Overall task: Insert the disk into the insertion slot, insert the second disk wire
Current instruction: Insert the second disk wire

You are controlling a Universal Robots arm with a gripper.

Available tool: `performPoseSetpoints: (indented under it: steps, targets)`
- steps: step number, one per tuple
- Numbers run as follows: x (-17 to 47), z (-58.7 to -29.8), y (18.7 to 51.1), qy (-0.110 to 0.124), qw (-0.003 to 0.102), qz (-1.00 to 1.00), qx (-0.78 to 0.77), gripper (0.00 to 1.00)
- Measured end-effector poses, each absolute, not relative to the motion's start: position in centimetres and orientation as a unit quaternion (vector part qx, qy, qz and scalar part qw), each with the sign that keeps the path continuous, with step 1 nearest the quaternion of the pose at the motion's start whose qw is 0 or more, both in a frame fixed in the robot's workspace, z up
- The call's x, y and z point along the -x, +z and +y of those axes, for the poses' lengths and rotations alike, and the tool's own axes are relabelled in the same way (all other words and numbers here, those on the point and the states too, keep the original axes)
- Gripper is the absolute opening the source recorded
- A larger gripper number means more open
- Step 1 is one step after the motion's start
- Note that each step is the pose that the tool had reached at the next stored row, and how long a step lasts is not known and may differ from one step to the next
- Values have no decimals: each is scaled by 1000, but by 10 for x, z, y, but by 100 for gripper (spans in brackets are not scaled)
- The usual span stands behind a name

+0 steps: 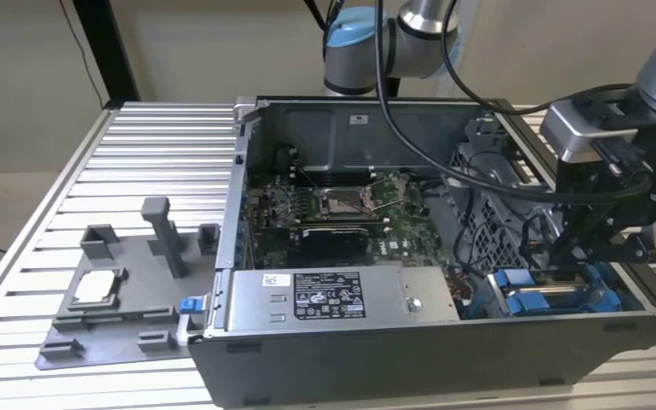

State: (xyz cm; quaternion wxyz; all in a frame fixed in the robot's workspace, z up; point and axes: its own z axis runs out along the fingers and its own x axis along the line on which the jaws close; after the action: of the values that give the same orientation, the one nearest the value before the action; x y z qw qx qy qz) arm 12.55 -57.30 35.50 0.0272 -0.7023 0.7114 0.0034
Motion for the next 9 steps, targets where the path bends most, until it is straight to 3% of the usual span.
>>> performPoseSetpoints:
  steps: [9]
  targets:
    - [-127,-573,352,4,27,711,702,0]
